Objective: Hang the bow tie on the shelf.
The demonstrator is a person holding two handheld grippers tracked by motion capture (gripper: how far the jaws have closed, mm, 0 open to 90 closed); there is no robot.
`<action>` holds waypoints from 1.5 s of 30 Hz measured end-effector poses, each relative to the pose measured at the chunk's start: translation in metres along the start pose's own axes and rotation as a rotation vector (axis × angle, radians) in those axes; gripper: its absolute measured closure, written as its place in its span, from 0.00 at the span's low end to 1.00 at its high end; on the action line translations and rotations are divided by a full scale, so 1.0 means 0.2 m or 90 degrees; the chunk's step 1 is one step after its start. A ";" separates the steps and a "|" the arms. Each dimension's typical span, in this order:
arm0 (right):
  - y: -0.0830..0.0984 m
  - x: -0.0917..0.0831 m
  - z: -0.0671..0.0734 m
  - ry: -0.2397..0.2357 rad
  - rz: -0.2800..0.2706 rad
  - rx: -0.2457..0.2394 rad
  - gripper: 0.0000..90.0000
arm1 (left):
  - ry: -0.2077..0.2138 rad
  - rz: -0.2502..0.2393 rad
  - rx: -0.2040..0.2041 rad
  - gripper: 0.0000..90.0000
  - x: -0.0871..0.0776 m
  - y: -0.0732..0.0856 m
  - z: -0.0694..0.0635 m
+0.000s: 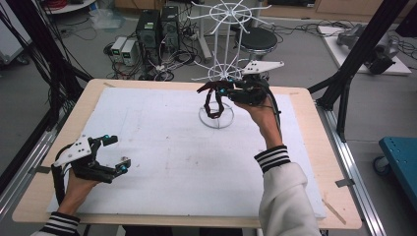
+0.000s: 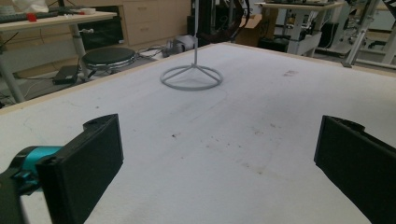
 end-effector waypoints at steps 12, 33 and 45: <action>-0.02 -0.01 -0.01 0.038 -0.017 0.008 0.41 | -0.010 -0.007 -0.001 0.02 0.00 0.01 0.01; -0.01 -0.29 0.09 0.116 -0.130 -0.023 0.01 | -0.017 -0.026 0.010 0.02 0.00 0.00 0.03; 0.28 -0.59 0.20 0.172 -0.189 -0.017 0.01 | -0.053 -0.069 0.015 0.02 -0.03 0.06 0.01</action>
Point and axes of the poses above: each handheld gripper's, and its own axes: x roughly forward along the jaws, y roughly out of its underside, z roughly to its left, the point moved 7 cm from there along x, roughly forward along the jaws, and after that the axes turned 2 degrees about -x, right-handed, at the moved point
